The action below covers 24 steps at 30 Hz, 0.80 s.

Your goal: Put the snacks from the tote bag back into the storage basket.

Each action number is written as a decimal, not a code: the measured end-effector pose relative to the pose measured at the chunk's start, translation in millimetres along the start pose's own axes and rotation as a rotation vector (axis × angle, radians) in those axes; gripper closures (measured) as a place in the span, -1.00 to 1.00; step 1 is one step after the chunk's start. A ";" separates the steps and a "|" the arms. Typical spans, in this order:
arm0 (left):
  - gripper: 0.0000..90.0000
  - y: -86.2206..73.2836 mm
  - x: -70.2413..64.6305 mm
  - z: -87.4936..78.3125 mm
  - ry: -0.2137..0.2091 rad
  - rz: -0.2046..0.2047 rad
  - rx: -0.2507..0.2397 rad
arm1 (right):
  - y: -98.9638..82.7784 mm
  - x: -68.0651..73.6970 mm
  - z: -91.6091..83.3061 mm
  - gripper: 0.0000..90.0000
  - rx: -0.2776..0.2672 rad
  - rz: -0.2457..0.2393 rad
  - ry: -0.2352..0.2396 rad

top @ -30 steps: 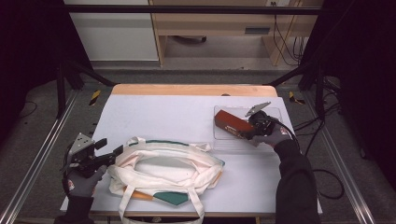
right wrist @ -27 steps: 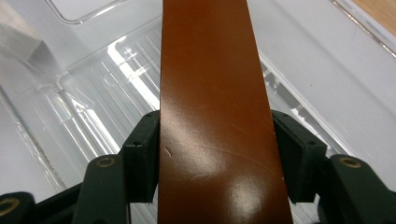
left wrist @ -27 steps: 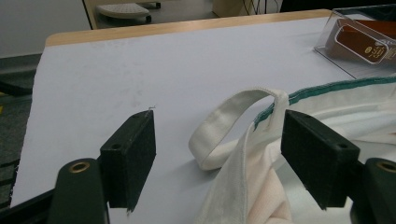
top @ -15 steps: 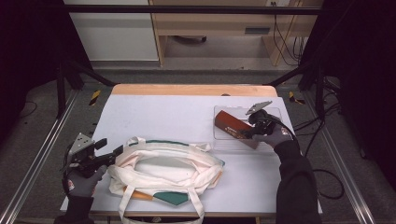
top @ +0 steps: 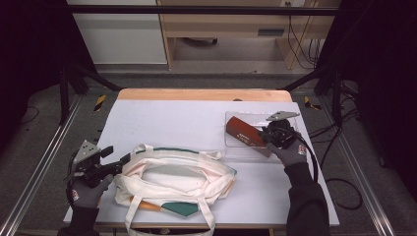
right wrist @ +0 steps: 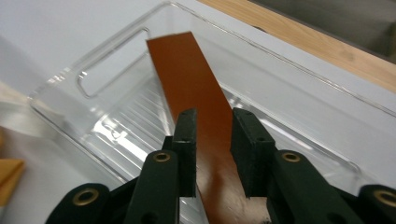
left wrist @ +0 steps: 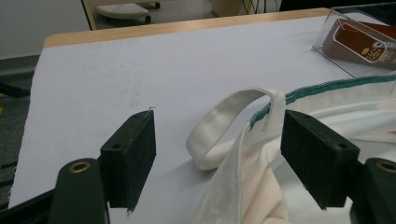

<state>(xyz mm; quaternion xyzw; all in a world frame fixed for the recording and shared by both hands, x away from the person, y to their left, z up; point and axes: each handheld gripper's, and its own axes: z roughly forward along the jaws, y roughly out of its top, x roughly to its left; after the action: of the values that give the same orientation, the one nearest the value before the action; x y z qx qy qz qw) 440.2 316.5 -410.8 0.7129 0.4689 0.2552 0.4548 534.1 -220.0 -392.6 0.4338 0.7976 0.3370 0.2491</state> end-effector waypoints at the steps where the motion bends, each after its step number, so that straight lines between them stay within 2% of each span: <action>1: -0.42 -0.1 -0.2 0.3 0.001 0.000 0.000 | -2.6 1.0 0.3 0.67 0.001 0.013 -0.001; 5: -0.42 -0.3 -0.8 1.0 0.002 0.003 0.003 | -9.4 3.2 1.6 0.77 0.009 0.042 0.009; 9: -0.42 -0.5 -1.2 1.4 0.002 0.005 0.007 | -10.6 7.8 2.5 0.88 0.008 0.039 0.021; 12: -0.42 -0.3 -1.4 1.0 0.002 0.006 0.005 | -12.3 7.8 5.3 0.94 0.051 0.031 0.002; 18: -0.42 0.5 -3.2 1.0 -0.003 0.013 0.004 | -14.9 4.6 6.7 0.98 0.065 0.056 0.032; 20: -0.42 0.9 -3.8 0.6 -0.004 0.013 0.003 | -15.0 5.6 8.1 0.99 0.078 0.051 0.040; 24: -0.42 1.0 -3.4 0.3 -0.003 0.011 0.000 | -17.1 6.3 13.6 1.00 0.112 0.032 0.026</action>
<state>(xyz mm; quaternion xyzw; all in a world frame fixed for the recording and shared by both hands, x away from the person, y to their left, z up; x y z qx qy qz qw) 439.4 313.1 -409.9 0.7159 0.4644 0.2562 0.4541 531.3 -217.0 -414.9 0.4556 0.8112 0.3014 0.2086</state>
